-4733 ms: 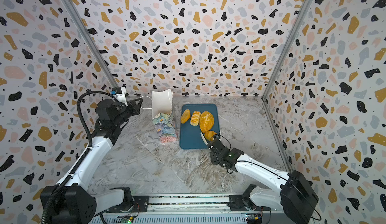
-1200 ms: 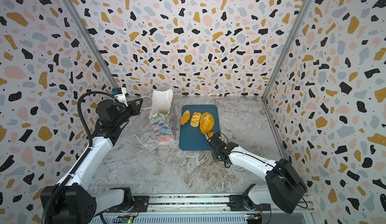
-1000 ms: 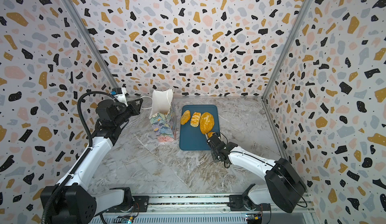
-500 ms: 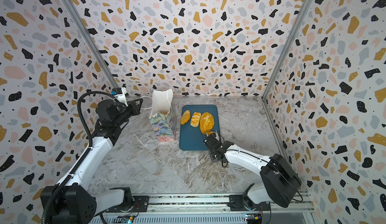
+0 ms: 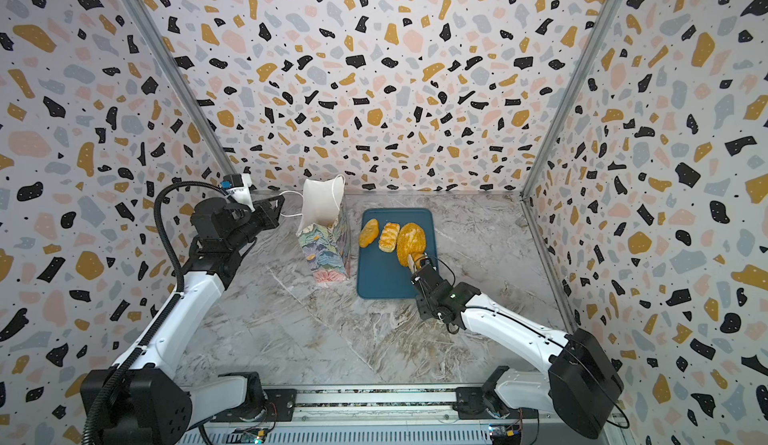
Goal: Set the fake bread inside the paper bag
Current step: 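Lift the yellow striped bun in the tongs and carry it toward the bag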
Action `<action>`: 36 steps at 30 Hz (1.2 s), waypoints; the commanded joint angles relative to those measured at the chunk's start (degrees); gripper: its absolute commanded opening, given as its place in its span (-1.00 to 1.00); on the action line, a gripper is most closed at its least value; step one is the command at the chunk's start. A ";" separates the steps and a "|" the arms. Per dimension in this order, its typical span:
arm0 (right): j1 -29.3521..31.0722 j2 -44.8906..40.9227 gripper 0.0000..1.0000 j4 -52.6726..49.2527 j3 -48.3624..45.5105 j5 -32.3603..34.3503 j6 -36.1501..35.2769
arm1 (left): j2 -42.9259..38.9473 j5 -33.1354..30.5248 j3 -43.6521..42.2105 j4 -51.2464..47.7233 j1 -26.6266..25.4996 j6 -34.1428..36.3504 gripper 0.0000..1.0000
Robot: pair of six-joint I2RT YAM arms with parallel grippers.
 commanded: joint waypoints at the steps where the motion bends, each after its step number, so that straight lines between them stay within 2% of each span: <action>1: 0.37 -2.83 -0.41 1.05 -0.15 -1.35 2.52 | -1.33 0.08 -0.94 3.01 -0.35 -0.17 -1.00; 19: 1.67 -6.42 -0.49 4.20 1.69 -2.91 5.53 | -1.65 -0.96 -0.73 2.42 -0.47 0.14 -1.00; 36: 2.16 -14.18 -0.49 6.25 0.95 -1.36 7.72 | -1.58 -0.56 -1.01 3.30 -0.56 -0.93 -1.00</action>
